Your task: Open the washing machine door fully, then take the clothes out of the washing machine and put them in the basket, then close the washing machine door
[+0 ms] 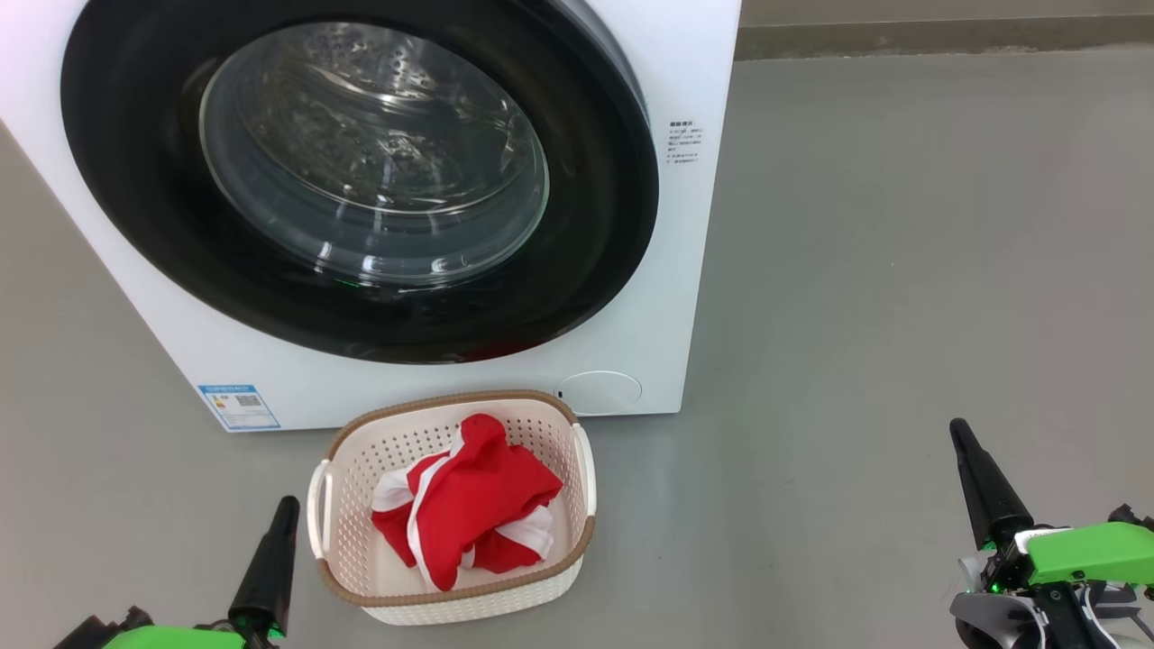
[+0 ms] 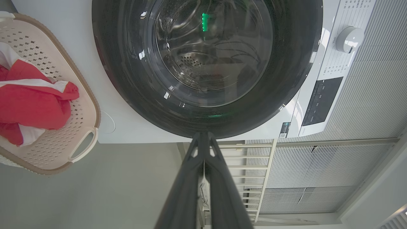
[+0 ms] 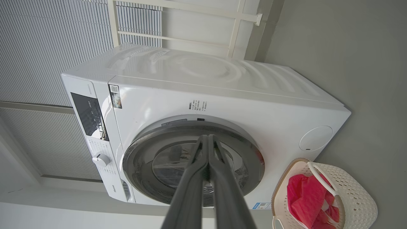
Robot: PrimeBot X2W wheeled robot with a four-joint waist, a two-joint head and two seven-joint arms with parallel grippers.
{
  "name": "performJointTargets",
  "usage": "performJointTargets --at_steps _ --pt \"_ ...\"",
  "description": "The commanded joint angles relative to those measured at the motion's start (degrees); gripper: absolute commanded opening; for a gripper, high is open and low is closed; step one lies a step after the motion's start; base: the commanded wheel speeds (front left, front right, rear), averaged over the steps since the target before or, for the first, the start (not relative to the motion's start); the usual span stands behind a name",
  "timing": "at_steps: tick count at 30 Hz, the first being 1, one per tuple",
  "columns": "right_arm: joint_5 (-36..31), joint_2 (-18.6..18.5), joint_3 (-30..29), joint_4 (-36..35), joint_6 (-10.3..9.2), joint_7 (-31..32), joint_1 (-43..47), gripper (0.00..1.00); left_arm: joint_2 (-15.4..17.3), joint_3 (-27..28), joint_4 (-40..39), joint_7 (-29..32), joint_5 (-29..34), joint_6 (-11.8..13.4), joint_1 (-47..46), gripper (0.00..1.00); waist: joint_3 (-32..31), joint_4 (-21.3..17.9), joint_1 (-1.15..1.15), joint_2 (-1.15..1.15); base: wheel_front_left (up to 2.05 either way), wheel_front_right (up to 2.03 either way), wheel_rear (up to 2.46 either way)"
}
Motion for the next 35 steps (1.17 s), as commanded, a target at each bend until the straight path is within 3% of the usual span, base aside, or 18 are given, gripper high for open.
performJointTargets --at_steps 1,35 --pt "0.3 -0.5 1.0 -1.4 0.03 0.4 -2.5 0.0 0.6 2.1 -1.2 0.2 -0.3 -0.4 -2.4 0.0 0.0 0.0 0.0 0.0 0.0 0.0 0.0" --pt "0.3 -0.5 1.0 -1.4 0.03 0.4 -2.5 0.0 0.6 2.2 -1.2 0.3 -0.2 -0.4 -2.4 0.0 0.0 0.0 0.0 0.0 0.0 0.0 0.0"
